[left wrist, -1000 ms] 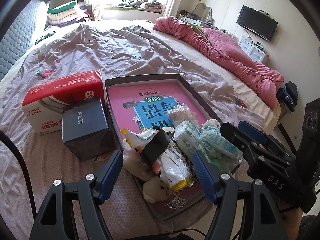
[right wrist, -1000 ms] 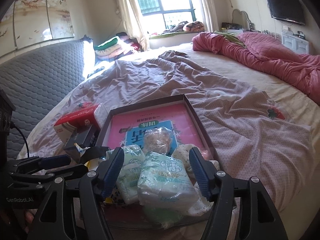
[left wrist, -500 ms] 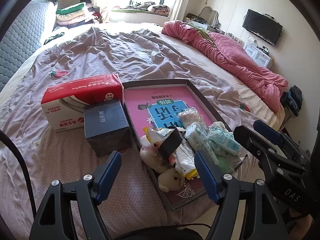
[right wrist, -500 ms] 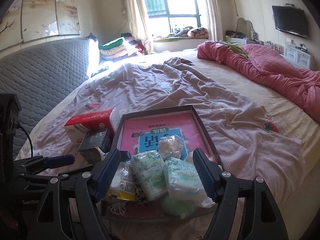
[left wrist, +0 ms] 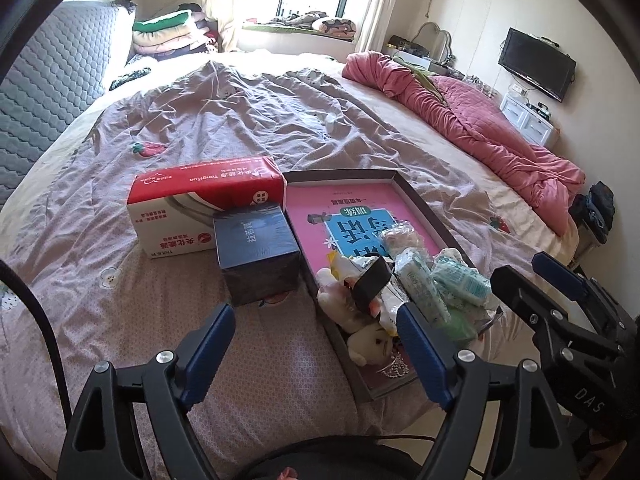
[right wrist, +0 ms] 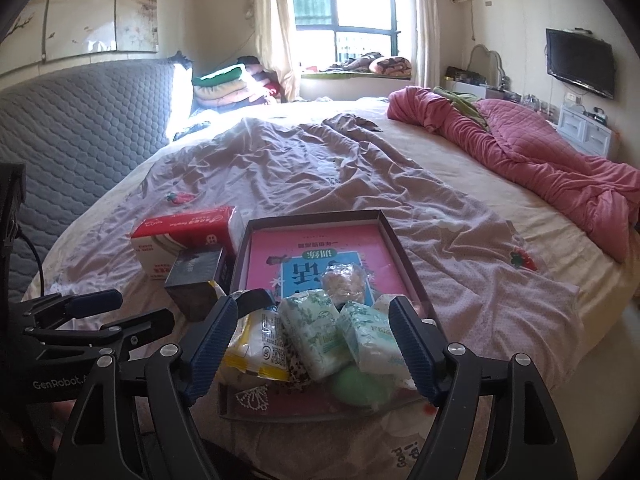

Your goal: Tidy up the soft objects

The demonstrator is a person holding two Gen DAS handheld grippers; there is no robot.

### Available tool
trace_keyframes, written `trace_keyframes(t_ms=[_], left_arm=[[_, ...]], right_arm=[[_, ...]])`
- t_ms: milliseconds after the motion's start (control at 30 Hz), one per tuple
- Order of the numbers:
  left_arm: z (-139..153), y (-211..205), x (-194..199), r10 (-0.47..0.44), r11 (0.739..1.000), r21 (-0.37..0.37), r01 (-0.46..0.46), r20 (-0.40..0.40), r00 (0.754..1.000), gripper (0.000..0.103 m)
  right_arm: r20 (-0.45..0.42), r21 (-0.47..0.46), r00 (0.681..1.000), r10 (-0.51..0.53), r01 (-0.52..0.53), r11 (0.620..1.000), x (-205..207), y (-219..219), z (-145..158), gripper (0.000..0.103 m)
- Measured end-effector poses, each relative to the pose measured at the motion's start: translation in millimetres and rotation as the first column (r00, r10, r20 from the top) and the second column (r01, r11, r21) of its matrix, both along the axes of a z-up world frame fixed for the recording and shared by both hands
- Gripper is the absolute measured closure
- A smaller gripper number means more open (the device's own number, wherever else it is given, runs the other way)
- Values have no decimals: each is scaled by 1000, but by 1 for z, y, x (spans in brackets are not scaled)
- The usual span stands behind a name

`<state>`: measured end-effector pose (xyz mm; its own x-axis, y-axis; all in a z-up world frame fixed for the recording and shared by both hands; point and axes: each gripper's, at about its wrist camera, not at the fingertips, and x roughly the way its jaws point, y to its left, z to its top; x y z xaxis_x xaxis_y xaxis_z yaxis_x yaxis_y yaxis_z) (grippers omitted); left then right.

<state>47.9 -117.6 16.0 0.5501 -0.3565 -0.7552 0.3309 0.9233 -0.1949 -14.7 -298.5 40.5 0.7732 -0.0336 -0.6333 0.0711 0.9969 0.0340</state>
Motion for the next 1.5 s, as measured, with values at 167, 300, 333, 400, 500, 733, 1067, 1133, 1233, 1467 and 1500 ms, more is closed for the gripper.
trace_keyframes(t_ms=[167,300,333,400,500,733,1067,1133,1233,1467,1500], left_arm=[[2,7,-9,13,1000,12,-13,4,1000,21],[3,10,-18,22,999,31,-22,8,1000,21],[3,10,-21,25,999,35,-25,9,1000,21],[2,12,-27,29,999,43,-29,5,1000,21],[-1,15,-33,35,998,50,-34,-7,999,21],[-8,19,-48,50,997,67,-47,-50,997,20],[-11,26,-64,76,994,84,-69,-81,994,20],[-11,26,-65,75,994,85,-68,-83,994,21],[-10,26,-67,76,994,86,-69,-86,993,20],[-8,23,-72,73,993,101,-65,-75,995,20],[-8,22,-74,70,992,106,-62,-75,995,20]], right_arm=[[-19,-45,999,-32,31,998,-7,7,3,24],[-28,-42,998,-56,55,998,-17,9,2,24],[-33,-39,998,-61,59,997,-19,9,2,24],[-37,-52,997,-65,63,997,-25,12,2,24],[-43,-57,997,-69,66,996,-33,15,1,24],[-74,-67,995,-66,61,996,-42,23,-3,24],[-127,-42,990,-55,51,998,-51,26,-6,24],[-133,-40,990,-54,49,998,-55,29,-8,24],[-137,-45,989,-53,47,998,-59,31,-7,24],[-139,-27,989,-56,53,998,-72,29,-9,24],[-134,-25,989,-58,55,998,-74,29,-9,24]])
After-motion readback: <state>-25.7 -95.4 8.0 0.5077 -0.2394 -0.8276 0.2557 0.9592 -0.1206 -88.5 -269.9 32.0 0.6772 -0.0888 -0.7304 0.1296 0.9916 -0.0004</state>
